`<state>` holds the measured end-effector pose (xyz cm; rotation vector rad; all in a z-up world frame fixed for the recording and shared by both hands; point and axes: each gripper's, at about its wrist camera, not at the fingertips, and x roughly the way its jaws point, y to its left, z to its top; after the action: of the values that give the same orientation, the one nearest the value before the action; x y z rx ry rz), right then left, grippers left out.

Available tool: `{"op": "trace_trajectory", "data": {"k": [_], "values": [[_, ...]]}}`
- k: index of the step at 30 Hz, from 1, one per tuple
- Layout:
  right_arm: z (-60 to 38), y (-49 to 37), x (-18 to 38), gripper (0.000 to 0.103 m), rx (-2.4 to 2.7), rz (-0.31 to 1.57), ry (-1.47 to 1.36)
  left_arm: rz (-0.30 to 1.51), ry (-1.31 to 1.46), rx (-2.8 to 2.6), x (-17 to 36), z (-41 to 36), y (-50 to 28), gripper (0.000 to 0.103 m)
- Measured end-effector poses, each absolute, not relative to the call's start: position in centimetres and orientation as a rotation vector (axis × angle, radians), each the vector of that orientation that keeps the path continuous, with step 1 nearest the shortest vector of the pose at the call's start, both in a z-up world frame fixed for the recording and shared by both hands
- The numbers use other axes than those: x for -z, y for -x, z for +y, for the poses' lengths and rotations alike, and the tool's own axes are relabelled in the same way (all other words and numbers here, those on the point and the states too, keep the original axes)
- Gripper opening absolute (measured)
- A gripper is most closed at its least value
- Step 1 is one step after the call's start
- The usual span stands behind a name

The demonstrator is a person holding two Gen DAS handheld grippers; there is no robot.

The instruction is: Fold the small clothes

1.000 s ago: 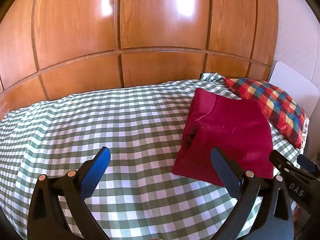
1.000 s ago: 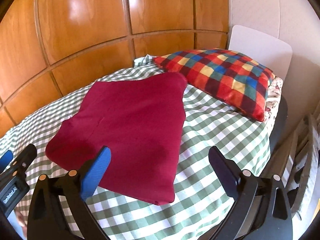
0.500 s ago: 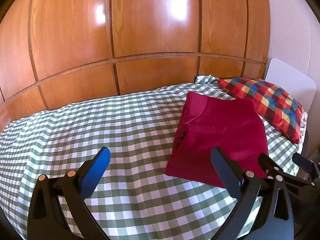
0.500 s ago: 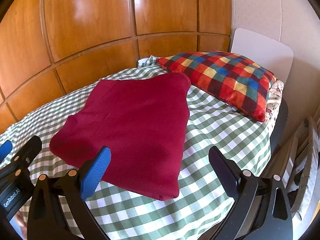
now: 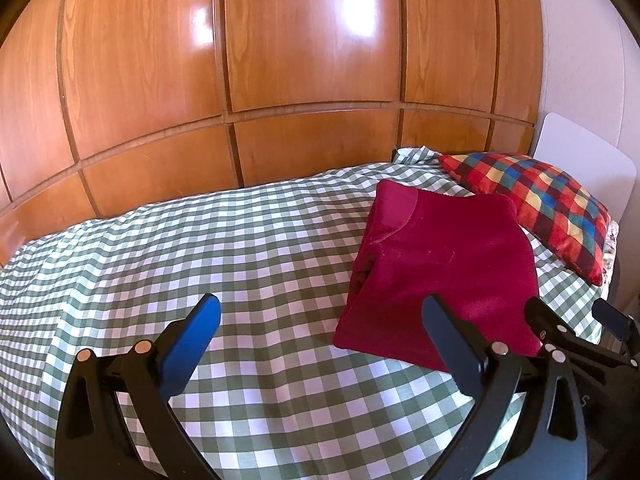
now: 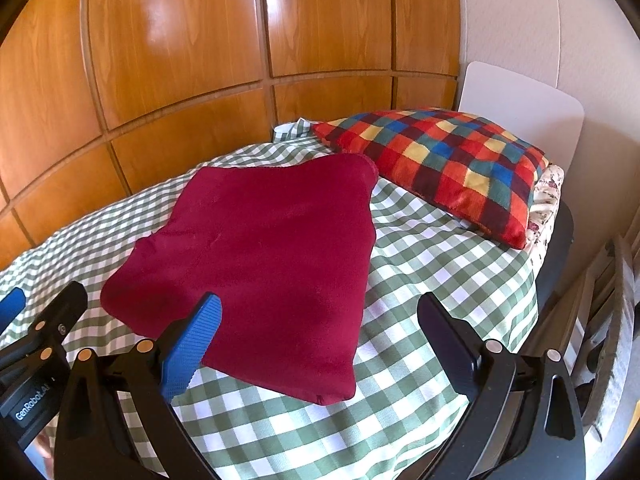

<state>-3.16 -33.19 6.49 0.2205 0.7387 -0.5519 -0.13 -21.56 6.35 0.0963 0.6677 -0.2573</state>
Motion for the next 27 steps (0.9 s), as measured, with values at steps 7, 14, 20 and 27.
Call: {"op": "trace_trajectory", "data": {"k": [7, 14, 20, 27], "values": [[-33.03, 3.08, -6.57, 0.097, 0.548, 0.741, -0.220, 0.668, -0.094, 0.250, -6.42, -21.28, 0.08, 0.101], [-32.91, 3.03, -6.53, 0.097, 0.547, 0.740, -0.220, 0.675, -0.087, 0.240, -6.53, -21.31, 0.01, 0.100], [-32.91, 3.03, -6.53, 0.097, 0.546, 0.742, -0.217, 0.679, -0.081, 0.242, -6.49, -21.24, -0.03, 0.100], [-32.57, 2.63, -6.25, 0.097, 0.536, 0.746, -0.212, 0.668, -0.090, 0.250, -6.45, -21.29, 0.09, 0.100]]}}
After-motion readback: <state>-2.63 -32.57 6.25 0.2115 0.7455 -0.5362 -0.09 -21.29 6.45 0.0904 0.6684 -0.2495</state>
